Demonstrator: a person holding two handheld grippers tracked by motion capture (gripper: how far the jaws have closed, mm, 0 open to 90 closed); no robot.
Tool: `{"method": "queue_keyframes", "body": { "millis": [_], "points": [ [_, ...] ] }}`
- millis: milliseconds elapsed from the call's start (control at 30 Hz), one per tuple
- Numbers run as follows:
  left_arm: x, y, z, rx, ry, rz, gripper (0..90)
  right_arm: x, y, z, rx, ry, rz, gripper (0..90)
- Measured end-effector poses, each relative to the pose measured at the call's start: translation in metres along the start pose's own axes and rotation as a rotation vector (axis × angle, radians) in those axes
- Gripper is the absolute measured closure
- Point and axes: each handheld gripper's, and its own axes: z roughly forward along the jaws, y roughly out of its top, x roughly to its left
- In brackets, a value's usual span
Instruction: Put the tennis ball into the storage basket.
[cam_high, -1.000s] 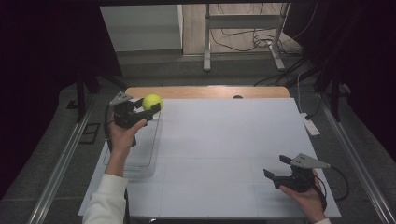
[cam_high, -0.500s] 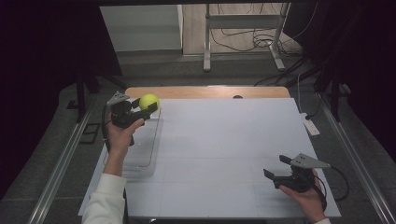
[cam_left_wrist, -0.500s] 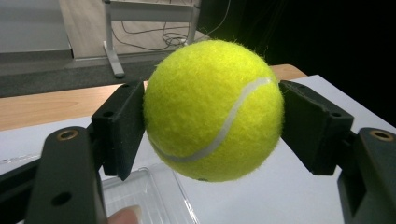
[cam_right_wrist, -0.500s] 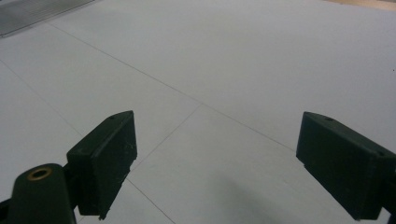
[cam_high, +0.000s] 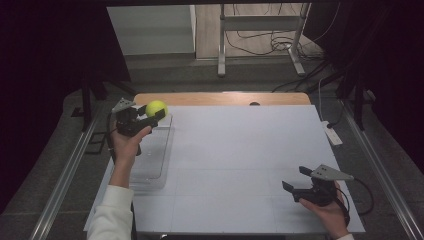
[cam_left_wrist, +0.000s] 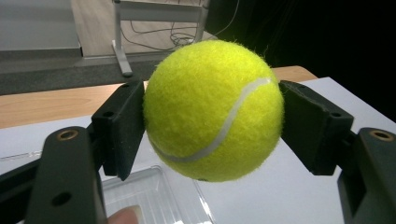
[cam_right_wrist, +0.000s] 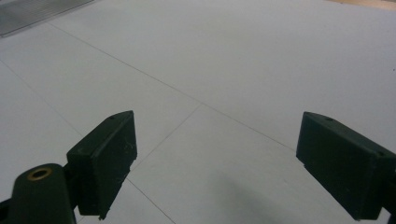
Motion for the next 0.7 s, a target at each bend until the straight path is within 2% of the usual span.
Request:
{"method": "queue_keyframes", "body": {
  "millis": [700],
  "points": [
    [0.026, -0.005, -0.001, 0.012, 0.077, -0.037, 27.8, 0.000, 0.000, 0.000, 0.003, -0.002, 0.001, 13.0]
  ]
}}
